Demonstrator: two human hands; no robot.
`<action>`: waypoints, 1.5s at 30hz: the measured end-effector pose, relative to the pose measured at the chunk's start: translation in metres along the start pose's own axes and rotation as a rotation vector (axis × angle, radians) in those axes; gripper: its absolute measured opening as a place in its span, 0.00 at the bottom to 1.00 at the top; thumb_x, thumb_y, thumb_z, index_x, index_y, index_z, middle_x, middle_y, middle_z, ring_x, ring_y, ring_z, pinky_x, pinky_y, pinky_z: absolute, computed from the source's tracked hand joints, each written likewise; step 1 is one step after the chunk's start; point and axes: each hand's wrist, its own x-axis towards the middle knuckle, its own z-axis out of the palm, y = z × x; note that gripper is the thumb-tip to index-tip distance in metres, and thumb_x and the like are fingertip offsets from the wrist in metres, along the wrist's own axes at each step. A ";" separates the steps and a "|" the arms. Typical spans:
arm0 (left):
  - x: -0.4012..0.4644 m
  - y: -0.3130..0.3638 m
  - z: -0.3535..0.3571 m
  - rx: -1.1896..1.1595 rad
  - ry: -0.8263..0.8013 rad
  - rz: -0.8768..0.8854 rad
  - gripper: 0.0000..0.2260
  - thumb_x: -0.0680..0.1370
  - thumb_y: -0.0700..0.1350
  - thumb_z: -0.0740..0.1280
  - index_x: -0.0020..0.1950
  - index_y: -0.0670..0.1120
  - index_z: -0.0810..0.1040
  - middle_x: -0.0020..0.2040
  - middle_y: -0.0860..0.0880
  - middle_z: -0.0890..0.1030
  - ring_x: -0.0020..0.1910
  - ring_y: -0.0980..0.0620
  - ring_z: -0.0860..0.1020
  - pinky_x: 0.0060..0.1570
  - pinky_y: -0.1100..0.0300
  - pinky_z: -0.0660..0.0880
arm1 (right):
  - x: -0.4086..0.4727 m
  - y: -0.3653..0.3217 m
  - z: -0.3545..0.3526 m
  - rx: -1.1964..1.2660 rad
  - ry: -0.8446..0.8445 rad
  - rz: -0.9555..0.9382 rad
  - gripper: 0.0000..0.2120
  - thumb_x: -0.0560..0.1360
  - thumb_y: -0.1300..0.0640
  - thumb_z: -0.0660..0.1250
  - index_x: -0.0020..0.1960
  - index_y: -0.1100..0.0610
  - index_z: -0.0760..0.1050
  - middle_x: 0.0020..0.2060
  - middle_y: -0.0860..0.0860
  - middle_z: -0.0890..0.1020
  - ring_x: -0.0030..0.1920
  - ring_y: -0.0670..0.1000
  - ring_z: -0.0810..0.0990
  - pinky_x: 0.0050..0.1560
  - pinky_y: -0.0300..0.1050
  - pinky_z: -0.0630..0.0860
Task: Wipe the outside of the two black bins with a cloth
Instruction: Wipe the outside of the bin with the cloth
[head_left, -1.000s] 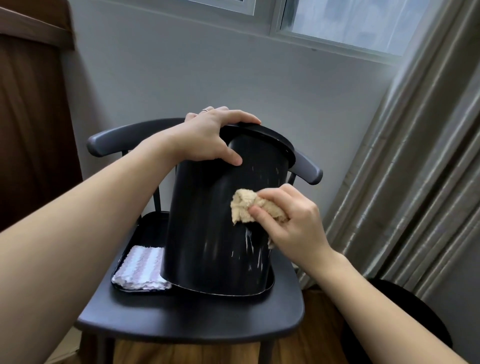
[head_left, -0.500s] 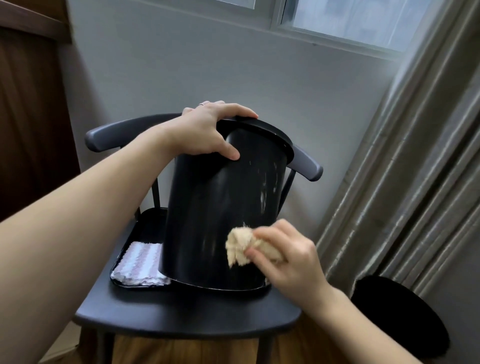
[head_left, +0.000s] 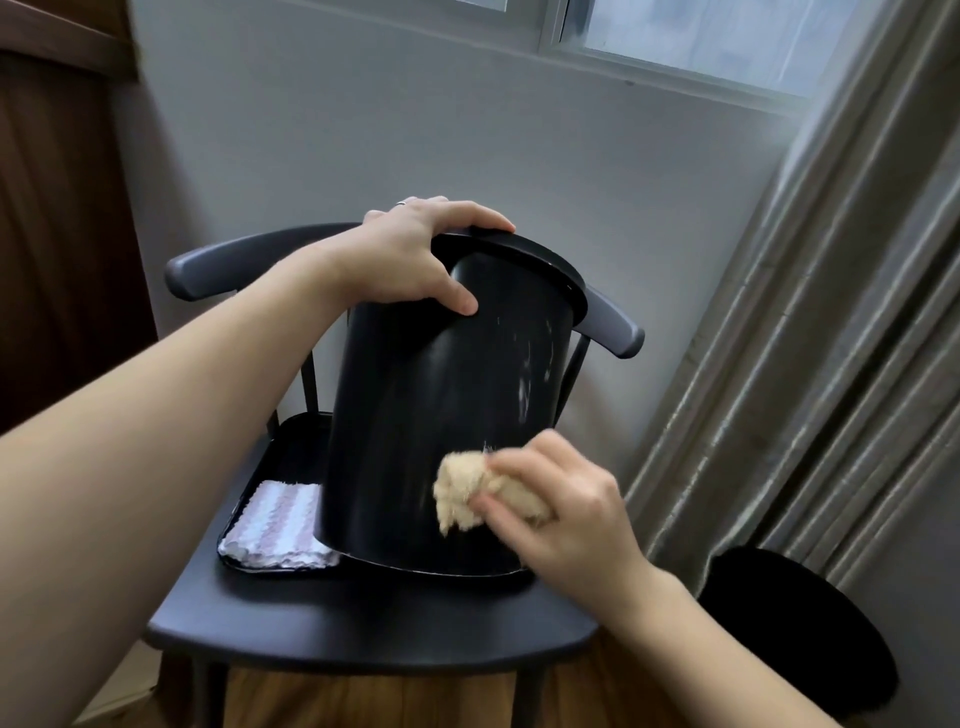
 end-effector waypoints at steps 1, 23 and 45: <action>0.001 -0.002 -0.001 -0.015 -0.014 0.004 0.33 0.67 0.48 0.80 0.63 0.76 0.73 0.68 0.61 0.73 0.73 0.45 0.66 0.75 0.44 0.64 | -0.009 -0.001 0.000 0.006 -0.050 -0.027 0.11 0.74 0.51 0.75 0.51 0.58 0.83 0.41 0.50 0.78 0.37 0.49 0.77 0.36 0.47 0.78; -0.001 -0.009 -0.003 -0.022 -0.011 0.038 0.34 0.60 0.54 0.76 0.63 0.76 0.73 0.69 0.61 0.73 0.73 0.47 0.67 0.75 0.45 0.64 | 0.069 0.017 -0.017 -0.056 0.022 0.112 0.10 0.74 0.50 0.73 0.50 0.55 0.83 0.41 0.50 0.80 0.41 0.50 0.79 0.44 0.52 0.77; -0.007 0.015 -0.001 0.070 0.029 -0.003 0.31 0.71 0.46 0.78 0.69 0.67 0.72 0.51 0.63 0.69 0.61 0.54 0.61 0.62 0.58 0.57 | 0.099 0.034 -0.028 -0.022 0.147 0.344 0.09 0.75 0.55 0.72 0.55 0.49 0.80 0.46 0.46 0.82 0.47 0.44 0.78 0.48 0.32 0.71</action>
